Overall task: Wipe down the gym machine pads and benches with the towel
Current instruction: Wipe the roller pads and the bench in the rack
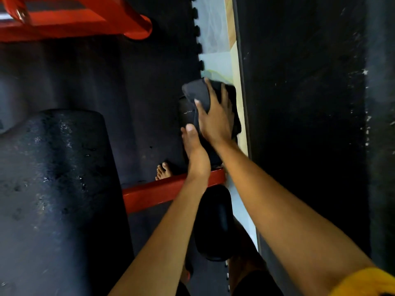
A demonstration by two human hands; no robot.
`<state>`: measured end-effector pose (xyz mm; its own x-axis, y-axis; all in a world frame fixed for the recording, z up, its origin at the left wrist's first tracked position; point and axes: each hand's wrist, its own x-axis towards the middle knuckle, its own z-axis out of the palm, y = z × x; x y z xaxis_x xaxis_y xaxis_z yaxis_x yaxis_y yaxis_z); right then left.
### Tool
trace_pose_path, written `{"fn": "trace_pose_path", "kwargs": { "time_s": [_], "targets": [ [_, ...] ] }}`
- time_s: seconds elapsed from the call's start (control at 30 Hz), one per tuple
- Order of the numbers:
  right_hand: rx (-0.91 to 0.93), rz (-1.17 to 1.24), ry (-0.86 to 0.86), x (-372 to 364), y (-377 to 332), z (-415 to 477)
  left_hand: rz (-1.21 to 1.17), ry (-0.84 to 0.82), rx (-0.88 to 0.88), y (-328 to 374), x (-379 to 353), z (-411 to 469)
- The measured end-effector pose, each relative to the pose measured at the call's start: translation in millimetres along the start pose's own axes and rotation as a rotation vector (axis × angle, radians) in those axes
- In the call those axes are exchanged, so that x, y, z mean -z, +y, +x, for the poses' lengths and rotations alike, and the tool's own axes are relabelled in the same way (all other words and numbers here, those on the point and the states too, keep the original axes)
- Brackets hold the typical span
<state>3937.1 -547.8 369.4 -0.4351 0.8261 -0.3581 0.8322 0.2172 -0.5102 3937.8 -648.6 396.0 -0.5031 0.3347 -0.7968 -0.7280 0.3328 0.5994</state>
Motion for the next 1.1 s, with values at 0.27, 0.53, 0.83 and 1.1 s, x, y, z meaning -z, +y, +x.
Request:
{"fn": "trace_pose_path", "kwargs": {
  "time_s": [0.27,0.53,0.83,1.1],
  "targets": [
    [0.126,-0.16,0.003,-18,39,-87,-0.112,0.061,0.034,6,16,20],
    [0.042,-0.071,-0.024,-15,43,-100,-0.143,0.014,0.061,9,13,27],
    [0.081,0.022,0.045,-5,5,6,0.049,-0.007,0.076,-8,7,12],
    [-0.14,0.132,0.014,3,13,-9,0.06,-0.026,0.093,8,7,10]
  ]
}}
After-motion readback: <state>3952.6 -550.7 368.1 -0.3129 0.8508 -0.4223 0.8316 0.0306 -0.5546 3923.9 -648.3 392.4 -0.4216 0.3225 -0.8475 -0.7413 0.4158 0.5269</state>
